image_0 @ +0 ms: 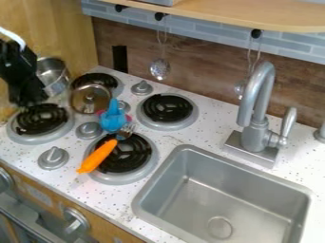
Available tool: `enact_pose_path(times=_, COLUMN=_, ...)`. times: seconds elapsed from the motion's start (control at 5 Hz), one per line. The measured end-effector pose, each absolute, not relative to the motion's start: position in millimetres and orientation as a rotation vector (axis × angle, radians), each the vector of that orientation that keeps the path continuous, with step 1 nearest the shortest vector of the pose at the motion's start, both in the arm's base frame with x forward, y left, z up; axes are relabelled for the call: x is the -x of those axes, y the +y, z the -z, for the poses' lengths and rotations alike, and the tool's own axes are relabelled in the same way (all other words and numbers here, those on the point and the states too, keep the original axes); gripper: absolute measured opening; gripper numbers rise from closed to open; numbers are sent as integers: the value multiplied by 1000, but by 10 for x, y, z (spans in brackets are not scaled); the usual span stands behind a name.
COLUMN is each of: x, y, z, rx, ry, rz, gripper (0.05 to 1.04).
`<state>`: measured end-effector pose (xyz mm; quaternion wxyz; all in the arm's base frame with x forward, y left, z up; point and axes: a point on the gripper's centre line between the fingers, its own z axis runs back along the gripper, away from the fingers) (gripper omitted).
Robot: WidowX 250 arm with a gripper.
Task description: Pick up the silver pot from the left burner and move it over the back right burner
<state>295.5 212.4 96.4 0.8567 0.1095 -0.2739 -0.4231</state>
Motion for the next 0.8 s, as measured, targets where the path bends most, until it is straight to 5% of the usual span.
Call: enact_pose_path(times=0.8, x=-3616, y=1152, z=-727, rx=-174, ry=-562, rz=1057, gripper=96)
